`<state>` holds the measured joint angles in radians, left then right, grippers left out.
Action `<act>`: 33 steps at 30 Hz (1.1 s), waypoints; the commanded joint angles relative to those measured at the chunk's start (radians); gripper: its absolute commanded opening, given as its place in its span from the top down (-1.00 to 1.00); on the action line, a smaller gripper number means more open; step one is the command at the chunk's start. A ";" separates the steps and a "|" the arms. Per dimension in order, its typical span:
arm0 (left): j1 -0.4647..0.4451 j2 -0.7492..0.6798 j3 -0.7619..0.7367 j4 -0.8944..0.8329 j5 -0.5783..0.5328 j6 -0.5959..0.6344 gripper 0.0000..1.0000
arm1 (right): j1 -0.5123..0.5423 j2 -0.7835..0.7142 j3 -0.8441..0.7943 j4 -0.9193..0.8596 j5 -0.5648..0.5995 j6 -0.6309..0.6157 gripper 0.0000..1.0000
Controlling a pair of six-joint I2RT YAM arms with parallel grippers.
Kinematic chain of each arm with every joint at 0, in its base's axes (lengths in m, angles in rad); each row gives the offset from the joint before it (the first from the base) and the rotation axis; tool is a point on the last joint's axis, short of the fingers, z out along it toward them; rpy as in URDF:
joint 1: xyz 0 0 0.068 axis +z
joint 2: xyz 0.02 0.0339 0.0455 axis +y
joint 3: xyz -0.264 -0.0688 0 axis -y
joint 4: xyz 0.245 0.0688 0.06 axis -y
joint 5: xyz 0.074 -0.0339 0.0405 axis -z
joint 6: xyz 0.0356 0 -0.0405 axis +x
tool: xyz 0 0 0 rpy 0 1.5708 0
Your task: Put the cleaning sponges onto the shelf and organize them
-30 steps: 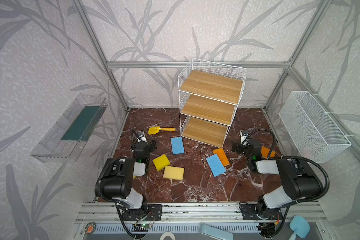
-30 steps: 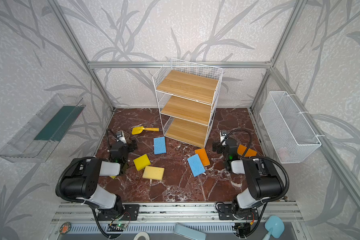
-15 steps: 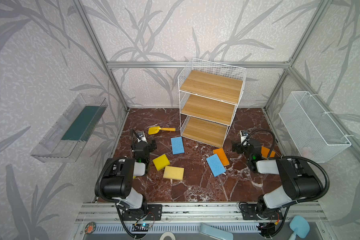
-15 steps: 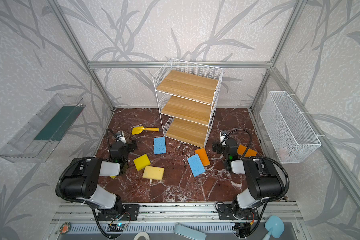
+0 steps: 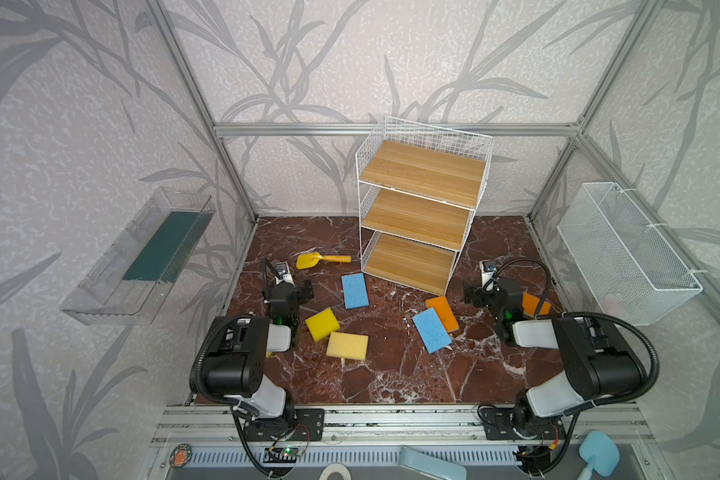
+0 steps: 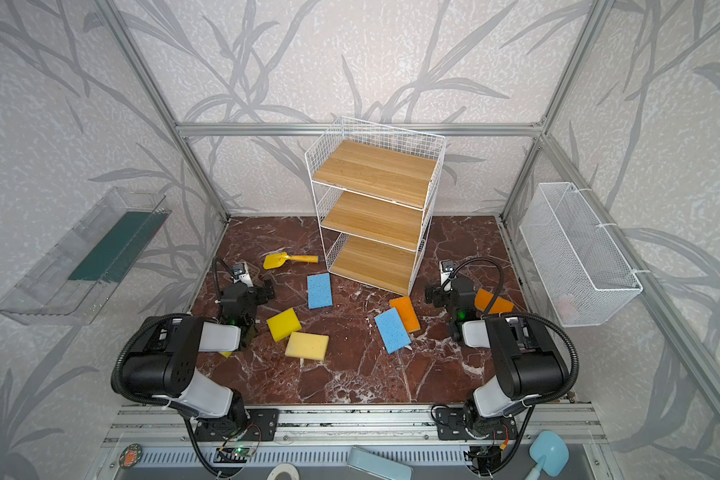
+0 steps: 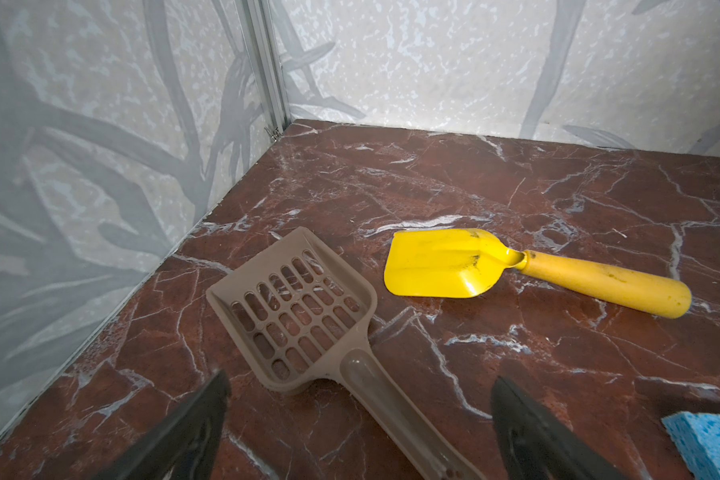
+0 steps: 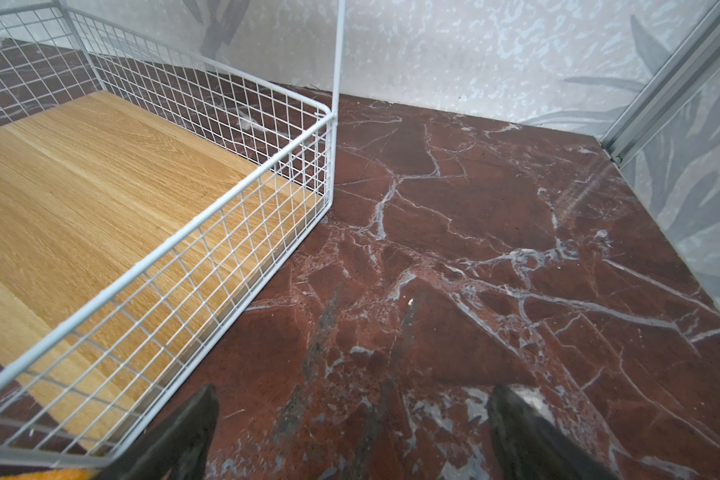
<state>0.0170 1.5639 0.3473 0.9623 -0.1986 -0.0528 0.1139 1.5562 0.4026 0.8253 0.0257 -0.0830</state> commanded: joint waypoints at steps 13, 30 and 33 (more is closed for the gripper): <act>-0.049 -0.038 0.037 -0.050 -0.121 0.024 -0.99 | 0.004 -0.030 -0.011 0.049 0.028 -0.006 -0.98; -0.176 -0.578 0.431 -1.127 0.020 -0.184 -0.99 | 0.017 -0.620 0.049 -0.597 0.163 0.414 -0.99; -0.278 -0.609 0.481 -1.235 0.020 -0.237 -0.91 | 0.017 -0.736 0.052 -0.711 0.112 0.506 -0.96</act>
<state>-0.1947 0.9771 0.7879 -0.0441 -0.2184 -0.2028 0.1280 0.8989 0.4553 0.2680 0.1734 0.2855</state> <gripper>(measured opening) 0.967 0.983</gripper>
